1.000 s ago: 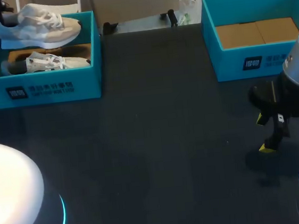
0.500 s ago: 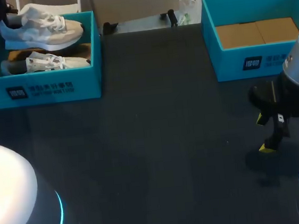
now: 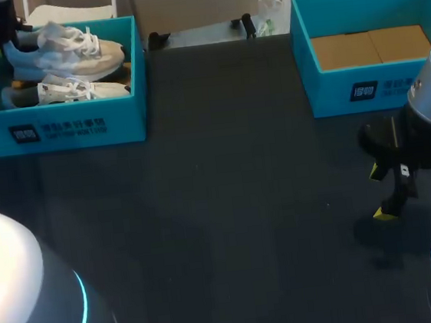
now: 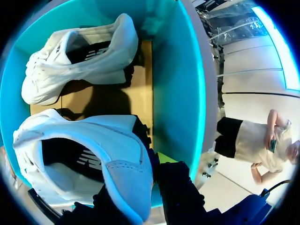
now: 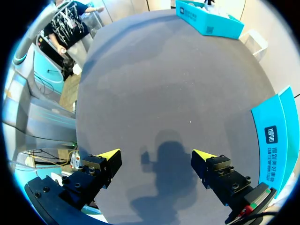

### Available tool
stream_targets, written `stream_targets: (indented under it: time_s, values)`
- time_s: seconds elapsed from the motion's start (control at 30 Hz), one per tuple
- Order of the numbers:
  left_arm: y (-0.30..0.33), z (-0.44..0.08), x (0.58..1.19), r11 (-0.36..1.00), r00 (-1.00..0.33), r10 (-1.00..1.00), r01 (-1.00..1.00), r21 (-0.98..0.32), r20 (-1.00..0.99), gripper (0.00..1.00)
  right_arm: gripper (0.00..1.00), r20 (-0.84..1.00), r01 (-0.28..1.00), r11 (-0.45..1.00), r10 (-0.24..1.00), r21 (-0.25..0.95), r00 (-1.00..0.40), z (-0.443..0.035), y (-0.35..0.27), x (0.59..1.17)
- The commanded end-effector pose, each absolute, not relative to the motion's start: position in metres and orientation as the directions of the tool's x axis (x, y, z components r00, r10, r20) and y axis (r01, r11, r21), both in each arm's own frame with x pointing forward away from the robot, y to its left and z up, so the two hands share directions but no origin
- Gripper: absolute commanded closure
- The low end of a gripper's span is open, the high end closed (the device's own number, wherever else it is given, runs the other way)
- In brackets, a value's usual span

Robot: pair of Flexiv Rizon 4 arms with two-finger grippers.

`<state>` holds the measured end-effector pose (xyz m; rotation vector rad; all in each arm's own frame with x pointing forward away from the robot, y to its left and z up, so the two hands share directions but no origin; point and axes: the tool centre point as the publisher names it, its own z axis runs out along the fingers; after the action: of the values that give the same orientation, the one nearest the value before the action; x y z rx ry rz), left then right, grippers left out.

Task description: Take the shoe out of the shoebox, open the shoe tongue, remove and reinsert the insole, then place the shoe into the shoebox

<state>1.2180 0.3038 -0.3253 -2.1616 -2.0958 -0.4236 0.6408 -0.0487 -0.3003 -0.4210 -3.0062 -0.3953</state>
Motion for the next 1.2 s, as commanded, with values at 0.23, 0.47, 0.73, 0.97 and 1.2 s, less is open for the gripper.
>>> stream_targets:
  time_s: [0.23,0.47,0.73,0.97,1.2]
  values:
    - [0.297,-0.343,1.210,-0.049,0.016,0.963,0.992,0.115,0.269,1.00,0.00,0.112,0.281,0.929,0.261,0.241,-0.959,-0.301,-0.048,0.640]
    - [0.296,-0.351,1.211,-0.031,0.004,0.968,0.994,0.102,0.253,1.00,0.00,0.112,0.281,0.929,0.261,0.241,-0.959,-0.301,-0.048,0.640]
    - [0.290,-0.357,1.212,-0.018,-0.005,0.971,0.996,0.092,0.240,1.00,0.00,0.112,0.281,0.929,0.261,0.241,-0.959,-0.301,-0.048,0.640]
    - [0.284,-0.363,1.210,-0.018,-0.003,0.967,0.996,0.083,0.256,1.00,0.00,0.112,0.281,0.929,0.261,0.241,-0.959,-0.301,-0.048,0.640]
    - [0.279,-0.369,1.211,-0.009,-0.007,0.967,0.998,0.063,0.256,1.00,0.00,0.112,0.281,0.929,0.261,0.241,-0.959,-0.301,-0.048,0.640]
